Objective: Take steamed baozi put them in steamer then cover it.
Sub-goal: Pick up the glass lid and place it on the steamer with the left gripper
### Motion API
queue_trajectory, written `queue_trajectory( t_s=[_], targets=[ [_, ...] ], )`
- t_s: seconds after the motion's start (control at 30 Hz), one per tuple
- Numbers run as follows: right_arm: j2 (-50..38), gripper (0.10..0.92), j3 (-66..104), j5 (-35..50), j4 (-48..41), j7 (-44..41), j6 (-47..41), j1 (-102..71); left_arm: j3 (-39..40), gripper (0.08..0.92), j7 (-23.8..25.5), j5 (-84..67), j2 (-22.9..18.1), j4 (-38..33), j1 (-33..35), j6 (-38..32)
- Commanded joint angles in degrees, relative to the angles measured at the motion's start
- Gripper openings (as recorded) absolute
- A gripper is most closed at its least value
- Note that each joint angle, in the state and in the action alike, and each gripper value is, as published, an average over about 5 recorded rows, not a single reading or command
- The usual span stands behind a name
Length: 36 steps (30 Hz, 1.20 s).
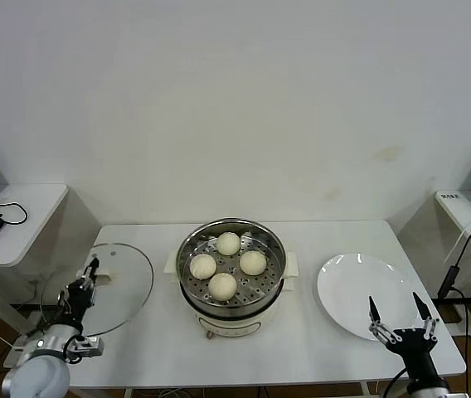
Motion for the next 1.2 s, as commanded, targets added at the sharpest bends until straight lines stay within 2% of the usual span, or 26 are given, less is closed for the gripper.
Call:
queue_trajectory(
  t_s=[0.03,0.23,0.4,0.63,0.9,1.2],
  targets=[
    [-0.36,0.823,-0.53,-2.08,-0.35,0.23,0.14,0.42,-0.01,0.134,10.08,-4.64,3.97,-21.24,2.96,10.69],
    [0.71,0.822,-0.73,-6.38,-1.62,1.14,1.17,1.22,10.11,0.134,10.96,-9.82,7.59,-24.69,-1.61,13.74],
    [2.08,0.823,-1.68,-9.41,-2.00,1.76,1.20,1.72,21.36,0.134,12.15,-5.57,5.64,-23.66,-10.25,16.67],
    [2.89,0.823,-3.32,-11.97,-2.62,2.00,0.66,2.66,31.85,0.134,16.94,8.01,-2.01,-16.94,-17.43,19.03],
    [2.62,0.823,-4.18,-12.72,-4.25,1.95,0.81,3.00,36.37,0.134,21.58,24.23,-15.57,-13.19,-18.77,17.41],
    [2.51,0.823,-5.11,-13.44,-5.83,1.88,1.03,3.45,39.78,0.134,25.73,27.37,-21.82,-7.65,-24.79,20.31]
  ],
)
